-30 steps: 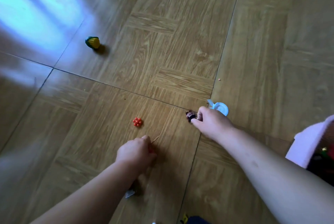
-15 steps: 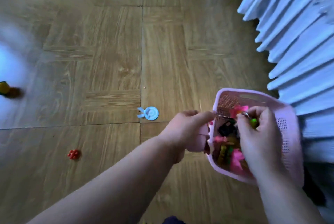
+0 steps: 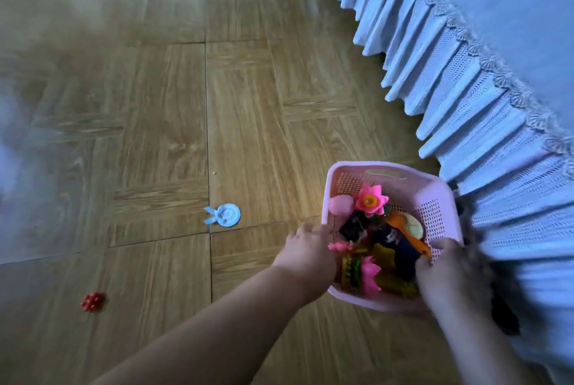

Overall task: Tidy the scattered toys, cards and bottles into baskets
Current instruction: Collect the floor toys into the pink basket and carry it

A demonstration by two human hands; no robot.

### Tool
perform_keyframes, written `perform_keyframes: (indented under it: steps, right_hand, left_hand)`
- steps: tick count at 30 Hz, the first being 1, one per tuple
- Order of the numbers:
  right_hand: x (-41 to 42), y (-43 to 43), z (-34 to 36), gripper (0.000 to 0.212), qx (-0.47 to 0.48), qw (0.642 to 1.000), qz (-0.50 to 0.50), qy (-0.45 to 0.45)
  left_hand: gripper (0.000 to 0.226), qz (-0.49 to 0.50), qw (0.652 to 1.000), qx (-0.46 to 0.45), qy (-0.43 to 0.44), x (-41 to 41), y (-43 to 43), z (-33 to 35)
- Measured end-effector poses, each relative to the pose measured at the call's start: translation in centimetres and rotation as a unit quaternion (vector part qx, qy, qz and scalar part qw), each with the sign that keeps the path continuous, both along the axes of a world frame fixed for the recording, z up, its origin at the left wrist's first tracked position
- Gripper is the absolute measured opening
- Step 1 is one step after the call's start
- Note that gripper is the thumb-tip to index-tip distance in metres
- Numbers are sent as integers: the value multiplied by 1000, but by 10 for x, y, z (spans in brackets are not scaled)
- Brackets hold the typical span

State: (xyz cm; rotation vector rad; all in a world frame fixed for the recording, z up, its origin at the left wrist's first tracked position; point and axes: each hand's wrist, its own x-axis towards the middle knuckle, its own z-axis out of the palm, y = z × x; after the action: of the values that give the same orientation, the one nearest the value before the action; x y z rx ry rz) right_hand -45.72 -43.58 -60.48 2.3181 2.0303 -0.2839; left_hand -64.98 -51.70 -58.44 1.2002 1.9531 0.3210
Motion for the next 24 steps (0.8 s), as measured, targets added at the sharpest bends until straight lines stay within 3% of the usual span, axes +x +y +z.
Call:
perform_keyframes:
  steps: [2,6,8,10,14,19,24]
  right_hand:
    - [0,-4,-4,30,-39,999,-24,13]
    - [-19,-5,-6,30,-47,992,15,116]
    - [-40,-5,-9,31,-38,988,29,144]
    - [-65,-2,-7,31,-29,986,49,157]
    - [-111,12,-8,31,-10,979,120,163]
    - [-153,25,-14,33,-13,971,154,182]
    - [-157,30,-21,30,-3,963,201,180]
  left_hand:
    - [38,28,998,5,-59,-2,-5,-1]
    - [32,214,971,103,-28,-33,-16,-11]
    - [33,278,956,90,6,-59,-28,-24]
    - [41,258,963,21,68,-85,-42,-37]
    - [64,115,974,-104,163,-123,-67,-54]
    - [76,-39,962,-153,225,-150,-64,-69]
    - [73,-55,962,-117,239,-161,-67,-88]
